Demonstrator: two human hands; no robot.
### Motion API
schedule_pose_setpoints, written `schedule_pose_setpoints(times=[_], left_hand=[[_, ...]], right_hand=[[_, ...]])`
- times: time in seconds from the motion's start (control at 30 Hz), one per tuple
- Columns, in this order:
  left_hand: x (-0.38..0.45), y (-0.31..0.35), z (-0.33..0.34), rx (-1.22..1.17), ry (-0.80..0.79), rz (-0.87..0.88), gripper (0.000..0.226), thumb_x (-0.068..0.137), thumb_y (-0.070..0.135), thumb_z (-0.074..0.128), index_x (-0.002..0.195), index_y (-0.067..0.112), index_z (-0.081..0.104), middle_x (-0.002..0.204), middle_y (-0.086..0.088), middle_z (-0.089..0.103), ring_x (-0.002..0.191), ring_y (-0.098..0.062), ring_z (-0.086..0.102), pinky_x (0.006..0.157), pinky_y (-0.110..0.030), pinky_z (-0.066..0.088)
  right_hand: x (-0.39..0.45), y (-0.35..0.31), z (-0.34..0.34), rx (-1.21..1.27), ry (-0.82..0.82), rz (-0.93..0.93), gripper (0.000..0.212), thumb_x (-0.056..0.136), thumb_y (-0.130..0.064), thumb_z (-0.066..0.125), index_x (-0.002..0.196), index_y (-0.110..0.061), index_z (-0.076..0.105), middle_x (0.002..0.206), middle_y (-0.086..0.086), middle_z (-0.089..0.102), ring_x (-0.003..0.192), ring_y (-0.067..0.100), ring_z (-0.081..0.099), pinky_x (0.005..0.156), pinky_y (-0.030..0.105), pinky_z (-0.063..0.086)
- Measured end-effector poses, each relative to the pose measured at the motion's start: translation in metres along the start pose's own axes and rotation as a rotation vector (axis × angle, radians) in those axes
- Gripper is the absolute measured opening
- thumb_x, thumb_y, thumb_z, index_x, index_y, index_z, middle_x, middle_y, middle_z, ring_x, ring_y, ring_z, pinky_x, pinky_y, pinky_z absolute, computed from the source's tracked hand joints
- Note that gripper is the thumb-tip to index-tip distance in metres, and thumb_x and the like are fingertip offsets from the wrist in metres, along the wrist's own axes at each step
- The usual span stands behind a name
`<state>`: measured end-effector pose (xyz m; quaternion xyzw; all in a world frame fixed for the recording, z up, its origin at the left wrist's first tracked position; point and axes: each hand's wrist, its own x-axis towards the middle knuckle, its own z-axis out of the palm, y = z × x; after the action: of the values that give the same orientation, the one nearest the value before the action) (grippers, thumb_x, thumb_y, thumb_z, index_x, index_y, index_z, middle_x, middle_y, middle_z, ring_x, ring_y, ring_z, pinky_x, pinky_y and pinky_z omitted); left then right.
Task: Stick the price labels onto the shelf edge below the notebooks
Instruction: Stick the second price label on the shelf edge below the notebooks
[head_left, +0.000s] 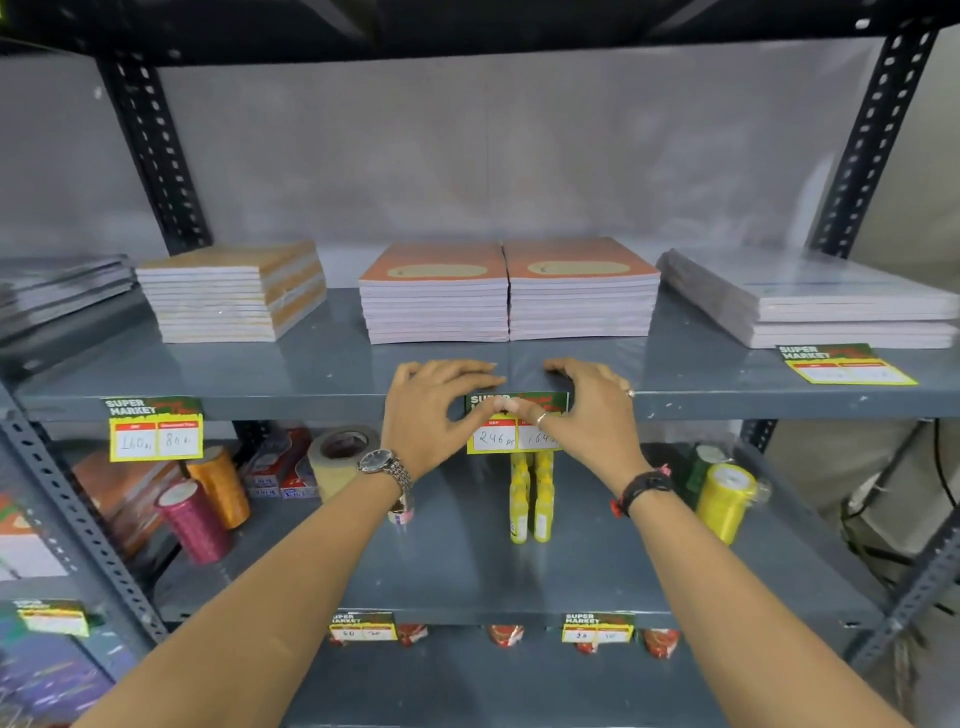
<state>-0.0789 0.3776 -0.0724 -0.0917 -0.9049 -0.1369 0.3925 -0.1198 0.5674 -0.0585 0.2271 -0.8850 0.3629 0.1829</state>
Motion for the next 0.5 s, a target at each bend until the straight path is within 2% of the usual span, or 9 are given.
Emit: schedule_pose_setpoints(times=[0.1,0.27,0.4,0.5], left_hand=[[-0.001,-0.002,0.006,0.021,0.026,0.001,0.027,0.086,0.054,0.053,0.102,0.04,0.07,0.109,0.022,0.069,0.103,0.002,0.061,0.084,-0.022,0.031],[0.003,-0.007,0.002,-0.081,0.043,0.05,0.022,0.082,0.048,0.062,0.096,0.035,0.073,0.104,0.02,0.071,0.102,0.003,0.063,0.08,-0.023,0.05],[0.004,-0.011,-0.002,-0.154,0.025,0.044,0.019,0.081,0.045,0.065,0.094,0.034,0.074,0.102,0.02,0.071,0.102,0.005,0.062,0.072,-0.016,0.051],[0.003,-0.016,-0.006,-0.204,-0.02,0.02,0.017,0.083,0.042,0.065,0.096,0.035,0.073,0.104,0.023,0.069,0.106,0.009,0.058,0.075,-0.02,0.053]], right_hand=[[0.001,0.0,0.008,-0.065,0.071,-0.001,0.068,0.068,-0.067,0.063,0.118,-0.021,0.06,0.119,0.001,0.066,0.115,0.021,0.054,0.101,0.036,0.034],[0.004,0.009,0.004,-0.051,0.031,-0.036,0.054,0.075,-0.051,0.067,0.12,-0.022,0.06,0.118,0.0,0.068,0.113,0.022,0.057,0.1,0.036,0.035],[0.006,0.015,-0.003,-0.003,-0.029,-0.056,0.042,0.08,-0.033,0.068,0.12,-0.022,0.06,0.12,-0.001,0.068,0.112,0.021,0.059,0.101,0.036,0.036],[0.008,0.018,-0.004,0.049,-0.079,-0.038,0.041,0.082,-0.022,0.067,0.122,-0.021,0.059,0.123,0.001,0.067,0.116,0.022,0.058,0.106,0.041,0.04]])
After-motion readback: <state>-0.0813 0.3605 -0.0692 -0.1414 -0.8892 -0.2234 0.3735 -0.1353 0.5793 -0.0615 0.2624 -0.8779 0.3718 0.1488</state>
